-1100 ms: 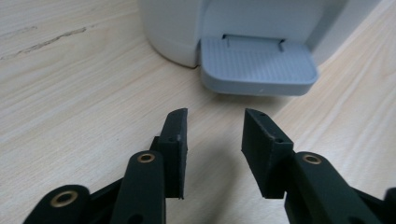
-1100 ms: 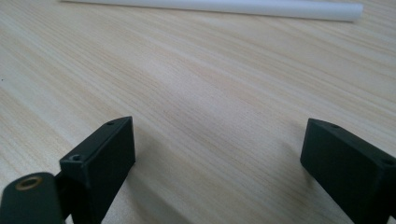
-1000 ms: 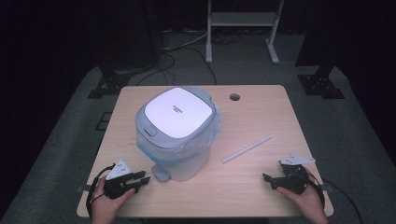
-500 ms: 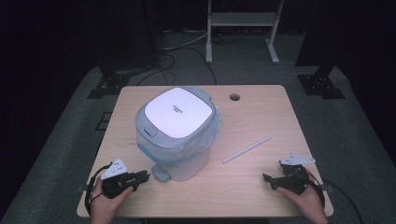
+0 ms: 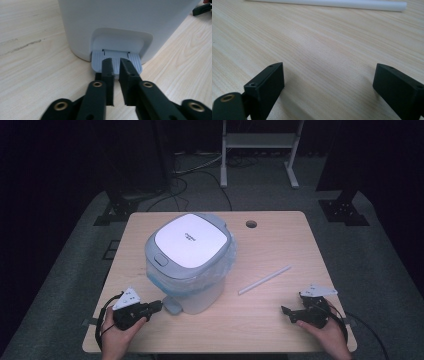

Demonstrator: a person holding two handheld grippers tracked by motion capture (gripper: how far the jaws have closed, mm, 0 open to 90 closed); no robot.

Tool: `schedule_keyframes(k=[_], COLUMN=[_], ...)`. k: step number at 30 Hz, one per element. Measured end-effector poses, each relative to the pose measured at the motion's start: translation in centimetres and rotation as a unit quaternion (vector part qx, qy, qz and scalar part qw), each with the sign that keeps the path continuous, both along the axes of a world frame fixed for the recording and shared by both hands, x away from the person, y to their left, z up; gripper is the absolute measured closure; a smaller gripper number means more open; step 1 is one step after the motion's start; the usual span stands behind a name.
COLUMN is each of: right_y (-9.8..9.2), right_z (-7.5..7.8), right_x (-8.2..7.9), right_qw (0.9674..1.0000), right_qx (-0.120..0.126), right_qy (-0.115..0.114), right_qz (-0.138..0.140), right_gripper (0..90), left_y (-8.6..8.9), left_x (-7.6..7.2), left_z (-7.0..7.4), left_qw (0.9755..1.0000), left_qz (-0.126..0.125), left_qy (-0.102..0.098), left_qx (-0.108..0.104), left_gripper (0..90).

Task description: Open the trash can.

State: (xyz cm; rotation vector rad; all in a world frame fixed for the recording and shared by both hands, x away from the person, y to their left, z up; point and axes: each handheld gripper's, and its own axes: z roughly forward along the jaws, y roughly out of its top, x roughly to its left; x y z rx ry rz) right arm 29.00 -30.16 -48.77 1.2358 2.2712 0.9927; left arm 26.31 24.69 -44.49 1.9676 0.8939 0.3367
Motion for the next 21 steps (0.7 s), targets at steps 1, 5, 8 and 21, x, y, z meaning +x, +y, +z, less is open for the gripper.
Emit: schedule_keyframes(k=[1,5,8,21], right_y=[0.0,0.0,0.0,0.0], right_z=[0.0,0.0,0.0,0.0], right_x=[0.0,0.0,0.0,0.0], right_qw=[1.0000,1.0000,1.0000,1.0000], right_qx=[0.000,0.000,0.000,0.000], right_qy=[0.000,0.000,0.000,0.000], right_qz=[0.000,0.000,0.000,0.000], right_gripper=[8.7,8.7,8.7,8.7], left_y=[0.0,-0.4,-0.8,-2.9], left_x=[0.0,0.1,0.4,1.6], left_z=[0.0,0.1,0.1,-0.3], left_qw=[1.0000,1.0000,1.0000,0.9997], left_qz=[0.000,0.000,-0.001,-0.011], left_qy=[0.000,0.001,0.005,0.005], left_qx=[0.000,-0.003,-0.002,0.019], left_gripper=[87.6,90.0,90.0,90.0])
